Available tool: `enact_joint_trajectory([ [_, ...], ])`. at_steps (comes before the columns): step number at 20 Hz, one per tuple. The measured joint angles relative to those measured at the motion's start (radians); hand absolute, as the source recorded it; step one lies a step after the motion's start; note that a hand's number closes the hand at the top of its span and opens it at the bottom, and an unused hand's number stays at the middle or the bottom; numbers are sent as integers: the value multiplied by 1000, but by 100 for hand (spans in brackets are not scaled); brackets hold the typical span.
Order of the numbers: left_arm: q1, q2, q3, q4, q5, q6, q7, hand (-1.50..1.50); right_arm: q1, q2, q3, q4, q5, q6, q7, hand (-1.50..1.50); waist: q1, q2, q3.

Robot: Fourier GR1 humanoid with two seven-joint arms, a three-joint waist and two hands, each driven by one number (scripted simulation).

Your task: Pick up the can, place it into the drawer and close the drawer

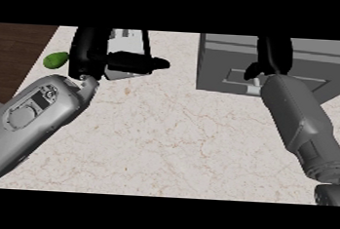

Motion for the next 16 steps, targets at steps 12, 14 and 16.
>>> enact_joint_trajectory([
  [12,82,21,20,-58,-11,-17,-23,-150,-39,20,-148,11,-171,66,-222,-150,-15,3,4],
  [14,89,22,21,-63,-17,-11,-22,-150,-49,35,-185,6,-218,91,-260,-150,-16,3,5],
  [16,114,27,25,-69,-19,-16,-35,-150,-63,49,-221,0,-263,122,-293,-150,-19,3,6],
])
